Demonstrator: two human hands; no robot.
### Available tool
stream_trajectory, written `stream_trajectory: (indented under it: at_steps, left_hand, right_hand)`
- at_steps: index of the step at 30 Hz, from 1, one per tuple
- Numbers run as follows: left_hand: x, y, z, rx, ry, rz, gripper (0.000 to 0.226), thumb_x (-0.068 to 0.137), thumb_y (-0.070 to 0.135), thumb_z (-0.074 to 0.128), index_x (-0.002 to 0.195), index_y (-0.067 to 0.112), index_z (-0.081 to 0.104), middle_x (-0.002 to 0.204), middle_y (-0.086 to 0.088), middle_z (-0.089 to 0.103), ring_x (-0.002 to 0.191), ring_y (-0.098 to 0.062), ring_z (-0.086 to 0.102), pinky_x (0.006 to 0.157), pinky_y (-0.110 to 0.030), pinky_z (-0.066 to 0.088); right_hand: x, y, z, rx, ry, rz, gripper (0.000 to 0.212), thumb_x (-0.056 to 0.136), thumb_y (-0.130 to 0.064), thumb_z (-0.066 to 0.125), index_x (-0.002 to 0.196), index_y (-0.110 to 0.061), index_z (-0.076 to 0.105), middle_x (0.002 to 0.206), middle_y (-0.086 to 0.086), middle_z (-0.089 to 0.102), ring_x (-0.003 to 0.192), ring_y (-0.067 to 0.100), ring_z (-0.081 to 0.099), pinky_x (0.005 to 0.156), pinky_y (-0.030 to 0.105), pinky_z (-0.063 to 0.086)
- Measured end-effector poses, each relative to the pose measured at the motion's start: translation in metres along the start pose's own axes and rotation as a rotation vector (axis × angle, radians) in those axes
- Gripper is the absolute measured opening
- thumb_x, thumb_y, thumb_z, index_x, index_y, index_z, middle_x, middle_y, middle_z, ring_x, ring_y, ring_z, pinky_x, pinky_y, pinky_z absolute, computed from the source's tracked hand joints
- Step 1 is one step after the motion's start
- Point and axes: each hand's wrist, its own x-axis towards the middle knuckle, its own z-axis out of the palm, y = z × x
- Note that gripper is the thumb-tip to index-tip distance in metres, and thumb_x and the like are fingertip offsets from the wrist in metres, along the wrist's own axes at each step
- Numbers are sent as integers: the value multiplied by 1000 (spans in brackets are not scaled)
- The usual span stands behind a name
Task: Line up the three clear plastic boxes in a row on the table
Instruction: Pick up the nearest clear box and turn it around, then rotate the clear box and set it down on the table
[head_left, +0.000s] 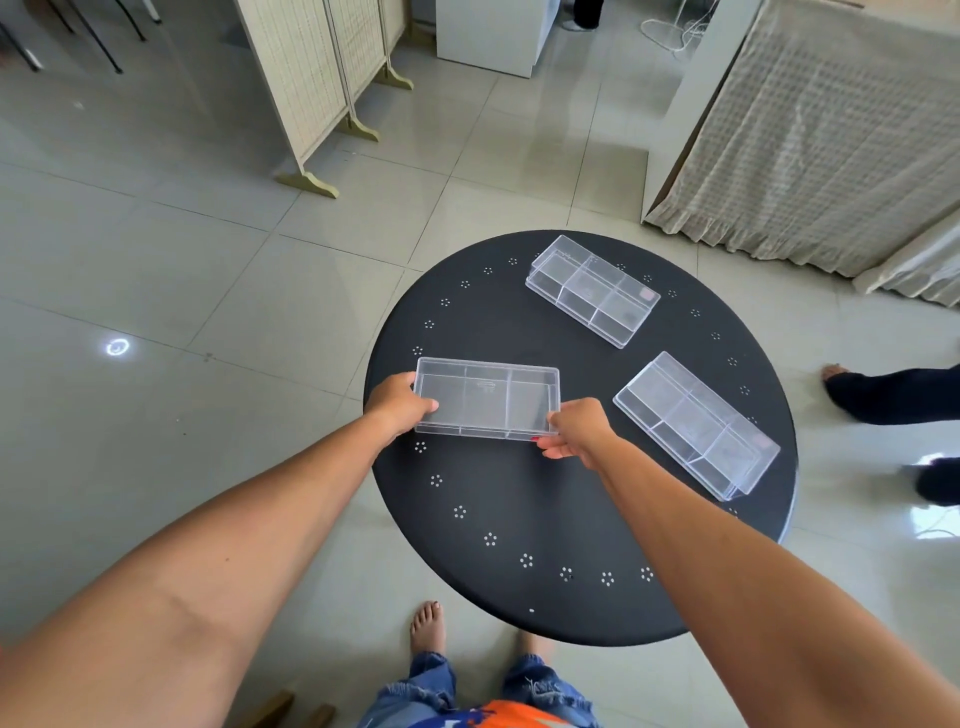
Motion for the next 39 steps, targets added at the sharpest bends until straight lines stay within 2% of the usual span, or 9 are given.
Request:
stream_trajectory:
  at_steps: [3, 8, 12, 18, 21, 24, 30, 34, 39]
  left_hand:
    - [2, -1, 1, 19, 1, 5, 55, 81, 17, 69, 134, 23, 56, 118, -7, 70, 99, -29, 67, 84, -38, 56]
    - [4, 7, 0, 239, 103, -36, 79, 84, 33, 65, 152, 24, 28, 147, -7, 48, 131, -30, 49, 103, -41, 44]
    - [0, 31, 4, 356, 212, 116, 60, 84, 34, 62, 142, 26, 47, 141, -9, 51, 127, -33, 51, 102, -43, 45]
    - [-16, 92, 57, 372, 92, 431, 44, 85, 25, 62, 129, 27, 61, 143, -5, 52, 129, -27, 49, 106, -38, 41]
    - [-23, 121, 96, 414, -53, 540, 50, 84, 23, 64, 133, 27, 57, 149, -4, 44, 134, -24, 44, 109, -38, 37]
    - [-28, 146, 134, 482, -183, 611, 73, 81, 28, 69, 148, 28, 38, 159, 1, 30, 142, -20, 37, 112, -40, 36]
    - [-27, 167, 190, 486, -370, 497, 120, 67, 30, 83, 157, 28, 3, 166, 3, 10, 150, -20, 22, 116, -46, 30]
    - [-20, 162, 208, 444, -443, 352, 132, 64, 27, 85, 154, 37, -11, 163, -1, 24, 141, -30, 40, 109, -46, 41]
    - [-8, 150, 221, 334, -475, 243, 130, 67, 21, 84, 153, 36, -11, 161, -1, 29, 144, -25, 35, 114, -39, 32]
  right_hand:
    - [-2, 2, -2, -33, -10, -23, 20, 90, 2, 42, 79, -8, 56, 75, 19, 67, 72, 34, 65, 74, 47, 60]
    - [-2, 8, -10, -132, 61, -114, 24, 88, -11, 45, 96, -3, 66, 83, 12, 64, 70, 27, 62, 66, 41, 61]
    - [-2, 13, -32, -169, 213, -218, 38, 84, -16, 46, 111, 6, 60, 74, 5, 55, 65, 23, 51, 66, 43, 56]
    - [-17, 30, -96, -140, 359, -336, 22, 90, -25, 53, 104, -23, 70, 84, -8, 64, 83, 18, 62, 66, 25, 42]
    - [-14, 51, -132, -173, 515, -376, 26, 85, -32, 60, 109, -24, 67, 103, -1, 61, 104, 23, 62, 89, 33, 48]
    - [-19, 77, -170, -335, 670, -317, 71, 76, -52, 68, 139, -29, 45, 134, 6, 46, 130, 27, 42, 110, 41, 30]
    - [-16, 133, -231, -498, 360, -135, 141, 52, -66, 83, 156, -33, -8, 164, 6, 8, 152, 25, 9, 118, 49, 14]
    - [-2, 156, -243, -538, 271, -112, 141, 53, -57, 86, 156, -32, -7, 164, 2, 11, 151, 24, 12, 117, 49, 14]
    - [20, 165, -241, -456, 212, -174, 142, 54, -51, 87, 156, -31, -10, 165, -7, 12, 152, 15, 11, 120, 47, 17]
